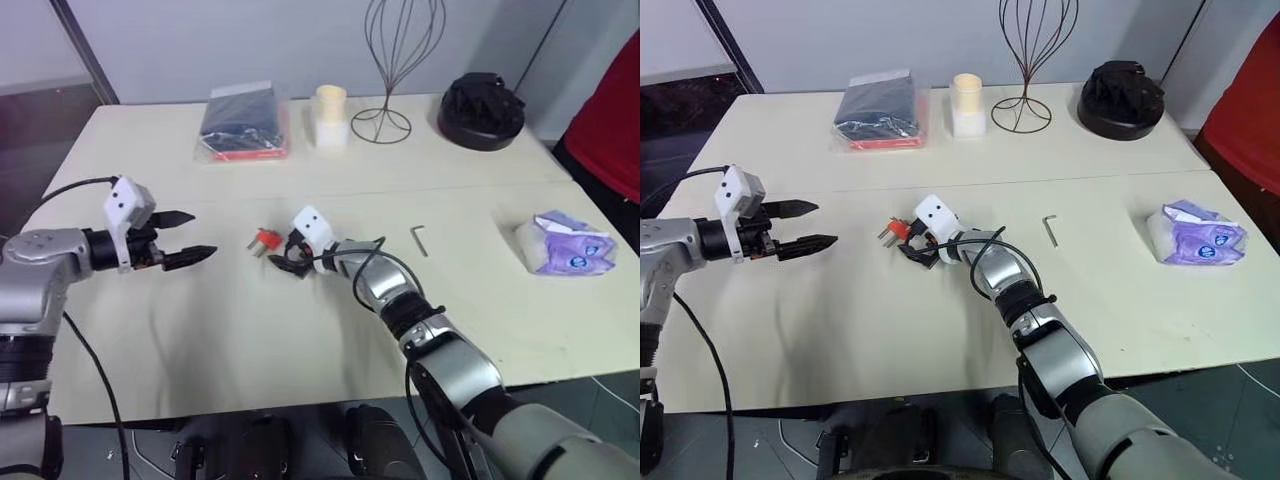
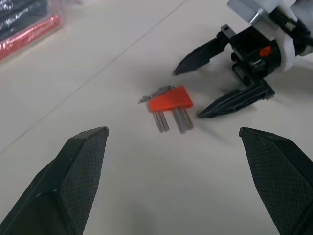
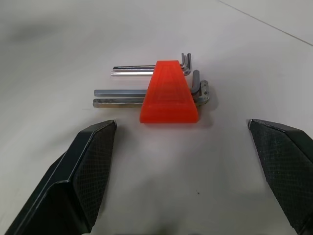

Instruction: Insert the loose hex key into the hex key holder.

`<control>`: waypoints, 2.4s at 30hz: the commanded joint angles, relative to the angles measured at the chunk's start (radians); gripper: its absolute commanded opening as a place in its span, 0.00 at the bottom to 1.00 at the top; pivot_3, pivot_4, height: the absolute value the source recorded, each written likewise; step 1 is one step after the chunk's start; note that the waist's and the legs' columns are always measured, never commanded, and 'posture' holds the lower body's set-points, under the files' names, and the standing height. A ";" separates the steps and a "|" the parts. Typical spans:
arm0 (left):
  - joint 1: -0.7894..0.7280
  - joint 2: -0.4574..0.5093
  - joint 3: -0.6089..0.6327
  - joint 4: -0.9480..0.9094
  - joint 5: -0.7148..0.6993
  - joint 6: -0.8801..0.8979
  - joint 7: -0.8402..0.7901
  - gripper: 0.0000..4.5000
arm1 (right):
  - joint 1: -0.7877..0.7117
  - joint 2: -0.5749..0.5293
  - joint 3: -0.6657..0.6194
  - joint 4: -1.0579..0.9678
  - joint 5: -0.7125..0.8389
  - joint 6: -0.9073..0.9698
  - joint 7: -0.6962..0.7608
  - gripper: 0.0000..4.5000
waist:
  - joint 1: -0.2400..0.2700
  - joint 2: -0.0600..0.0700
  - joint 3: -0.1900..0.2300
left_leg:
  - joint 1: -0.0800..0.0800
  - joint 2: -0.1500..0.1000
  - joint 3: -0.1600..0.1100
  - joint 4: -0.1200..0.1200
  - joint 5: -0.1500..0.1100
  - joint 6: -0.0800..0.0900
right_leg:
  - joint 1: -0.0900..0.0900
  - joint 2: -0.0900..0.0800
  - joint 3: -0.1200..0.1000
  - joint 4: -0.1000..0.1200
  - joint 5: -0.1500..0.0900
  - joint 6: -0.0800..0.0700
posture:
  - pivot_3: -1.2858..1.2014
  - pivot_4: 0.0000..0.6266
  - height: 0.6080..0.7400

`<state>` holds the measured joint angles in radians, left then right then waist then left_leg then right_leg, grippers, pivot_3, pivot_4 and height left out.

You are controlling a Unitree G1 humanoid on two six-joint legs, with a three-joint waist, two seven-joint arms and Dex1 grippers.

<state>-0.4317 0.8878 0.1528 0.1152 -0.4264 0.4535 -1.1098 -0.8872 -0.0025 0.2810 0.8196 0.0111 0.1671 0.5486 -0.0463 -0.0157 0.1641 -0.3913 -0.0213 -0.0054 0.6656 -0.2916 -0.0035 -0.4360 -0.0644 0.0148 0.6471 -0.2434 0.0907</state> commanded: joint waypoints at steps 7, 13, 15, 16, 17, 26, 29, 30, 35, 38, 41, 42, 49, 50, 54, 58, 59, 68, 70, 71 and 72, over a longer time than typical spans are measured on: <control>0.022 -0.005 0.040 -0.037 -0.016 -0.005 0.032 1.00 | -0.030 0.051 -0.022 0.070 -0.041 -0.061 -0.014 0.88 | -0.002 0.000 0.000 | 0.000 0.000 0.000 0.000 0.000 -0.001 | -0.001 0.000 0.000 0.000 0.000 0.000 | 0.52 0.24 1.00; 0.021 -0.006 0.040 -0.035 -0.015 -0.007 0.040 1.00 | -0.040 0.060 -0.014 0.108 -0.083 -0.107 -0.031 0.24 | -0.002 0.000 0.000 | 0.000 0.000 0.000 -0.001 0.002 -0.003 | -0.002 0.000 0.000 0.000 0.000 0.000 | 0.52 0.24 1.00; 0.021 -0.006 0.039 -0.034 -0.015 -0.009 0.041 1.00 | -0.039 0.060 -0.016 0.113 -0.090 -0.115 -0.029 0.23 | 0.000 0.000 0.000 | 0.000 0.000 0.000 -0.001 0.002 -0.003 | -0.002 0.000 0.000 0.000 0.000 0.000 | 0.52 0.24 1.00; 0.021 -0.006 0.039 -0.034 -0.015 -0.010 0.041 1.00 | -0.039 0.060 -0.017 0.115 -0.093 -0.118 -0.029 0.23 | 0.000 0.000 0.000 | 0.000 0.000 0.000 -0.001 0.002 -0.003 | -0.002 0.000 0.000 0.000 0.000 0.000 | 0.52 0.24 1.00; 0.022 -0.007 0.038 -0.033 -0.015 -0.010 0.042 1.00 | -0.038 0.058 -0.019 0.114 -0.095 -0.120 -0.029 0.23 | 0.000 0.000 0.000 | 0.000 0.000 0.000 -0.001 0.002 -0.003 | -0.002 0.000 0.000 0.000 0.000 0.000 | 0.52 0.24 1.00; -0.023 -0.023 0.002 0.011 0.001 -0.035 0.016 1.00 | 0.030 -0.118 -0.021 -0.274 -0.113 -0.135 0.072 0.23 | 0.008 0.000 0.000 | -0.002 -0.001 -0.001 -0.001 0.002 -0.003 | -0.002 -0.002 0.000 0.000 0.000 0.000 | 0.52 0.24 1.00; -0.121 -0.065 0.003 0.103 -0.023 -0.015 0.009 1.00 | 0.050 -0.259 -0.023 -0.478 -0.133 -0.189 0.143 0.23 | 0.010 0.000 0.000 | -0.003 -0.001 -0.001 0.000 0.002 -0.003 | -0.003 -0.001 0.000 0.000 0.000 0.000 | 0.52 0.24 1.00; -0.160 -0.082 0.009 0.142 -0.032 -0.007 0.010 1.00 | 0.052 -0.307 -0.014 -0.516 -0.157 -0.228 0.154 0.23 | 0.010 0.000 0.000 | -0.003 -0.001 -0.001 0.000 0.002 -0.003 | -0.003 0.000 0.000 0.000 0.000 0.000 | 0.52 0.24 1.00; -0.390 -0.168 -0.037 0.394 0.001 -0.044 -0.043 1.00 | 0.045 -0.538 0.019 -0.552 -0.278 -0.532 0.190 0.23 | 0.005 -0.001 0.000 | -0.002 -0.001 0.000 0.000 0.002 -0.003 | -0.002 0.003 -0.002 0.000 0.000 0.000 | 0.52 0.24 1.00; -0.492 -0.235 -0.073 0.521 0.044 -0.105 -0.070 1.00 | 0.028 -0.577 0.037 -0.510 -0.311 -0.665 0.168 0.23 | 0.004 -0.001 0.000 | -0.001 -0.002 0.001 0.001 0.002 -0.003 | 0.000 0.003 -0.002 0.000 0.000 0.000 | 0.52 0.24 1.00; -0.554 -0.292 -0.076 0.594 0.041 -0.105 -0.105 1.00 | 0.015 -0.577 0.041 -0.472 -0.352 -0.743 0.127 0.23 | 0.000 -0.001 0.000 | -0.001 -0.001 0.003 0.001 0.002 -0.002 | 0.000 0.003 -0.001 0.000 0.000 0.000 | 0.52 0.24 1.00; -0.565 -0.310 -0.085 0.604 0.042 -0.105 -0.125 1.00 | 0.011 -0.575 0.042 -0.460 -0.364 -0.762 0.112 0.23 | -0.001 -0.001 0.000 | -0.001 -0.001 0.003 0.001 0.002 -0.002 | -0.001 0.003 -0.001 0.000 0.000 0.000 | 0.52 0.24 1.00; -0.604 -0.401 -0.151 0.656 0.071 -0.117 -0.256 1.00 | -0.029 -0.567 0.046 -0.402 -0.463 -0.853 -0.008 0.23 | 0.006 -0.002 0.001 | -0.002 -0.001 0.003 0.002 0.002 -0.002 | -0.001 0.003 -0.001 0.000 0.000 0.000 | 0.52 0.24 1.00; -0.608 -0.408 -0.154 0.655 0.071 -0.109 -0.269 1.00 | -0.032 -0.567 0.048 -0.399 -0.474 -0.860 -0.017 0.23 | 0.006 -0.002 0.001 | -0.002 -0.001 0.003 0.002 0.002 -0.002 | -0.001 0.003 -0.001 0.000 0.000 0.000 | 0.52 0.24 1.00; -0.617 -0.435 -0.158 0.649 0.068 -0.100 -0.286 1.00 | -0.036 -0.566 0.052 -0.391 -0.499 -0.875 -0.043 0.23 | 0.006 -0.002 0.001 | -0.002 -0.001 0.003 0.002 0.002 -0.002 | -0.001 0.003 -0.001 0.000 0.000 0.000 | 0.52 0.24 1.00; -0.632 -0.456 -0.140 0.660 0.059 -0.091 -0.275 1.00 | -0.028 -0.564 0.056 -0.396 -0.510 -0.878 -0.051 0.23 | 0.005 -0.002 0.001 | -0.002 -0.001 0.003 0.002 0.002 -0.002 | 0.000 0.003 -0.001 0.000 0.000 0.000 | 0.52 0.24 1.00; -0.634 -0.460 -0.139 0.661 0.059 -0.090 -0.273 1.00 | -0.027 -0.563 0.057 -0.396 -0.511 -0.878 -0.052 0.23 | 0.005 -0.002 0.001 | -0.002 -0.001 0.003 0.002 0.002 -0.002 | 0.000 0.003 -0.001 0.000 0.000 0.000 | 0.52 0.24 1.00; -0.640 -0.481 -0.135 0.678 0.062 -0.103 -0.266 1.00 | -0.017 -0.544 0.060 -0.422 -0.507 -0.862 -0.047 0.23 | 0.004 -0.002 0.001 | -0.002 -0.001 0.003 0.002 0.002 -0.002 | 0.000 0.003 -0.001 0.000 0.000 0.000 | 0.52 0.24 1.00; -0.640 -0.486 -0.134 0.676 0.059 -0.101 -0.263 0.88 | -0.012 -0.540 0.061 -0.433 -0.503 -0.857 -0.042 0.23 | 0.005 -0.002 0.001 | -0.002 -0.001 0.003 0.002 0.002 -0.002 | 0.000 0.003 -0.001 0.000 0.000 0.000 | 0.52 0.24 1.00; -0.640 -0.489 -0.133 0.676 0.059 -0.102 -0.262 0.82 | -0.007 -0.537 0.062 -0.439 -0.503 -0.854 -0.041 0.23 | 0.005 -0.002 0.001 | -0.002 -0.001 0.003 0.002 0.002 -0.002 | 0.000 0.003 -0.001 0.000 0.000 0.000 | 0.52 0.24 1.00; -0.640 -0.492 -0.132 0.676 0.059 -0.103 -0.261 0.70 | -0.003 -0.536 0.063 -0.444 -0.503 -0.852 -0.039 0.23 | 0.006 -0.002 0.001 | -0.002 -0.001 0.003 0.002 0.002 -0.002 | 0.000 0.003 -0.001 0.000 0.000 0.000 | 0.52 0.24 1.00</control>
<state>-1.0371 0.3975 -0.0036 0.8056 -0.3575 0.3627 -1.3714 -0.8835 -0.5407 0.3514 0.4175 -0.5069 -0.6843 0.5154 -0.0407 -0.0173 0.1648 -0.3929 -0.0223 -0.0029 0.6673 -0.2899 -0.0056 -0.4362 -0.0613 0.0143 0.6472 -0.2435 0.0908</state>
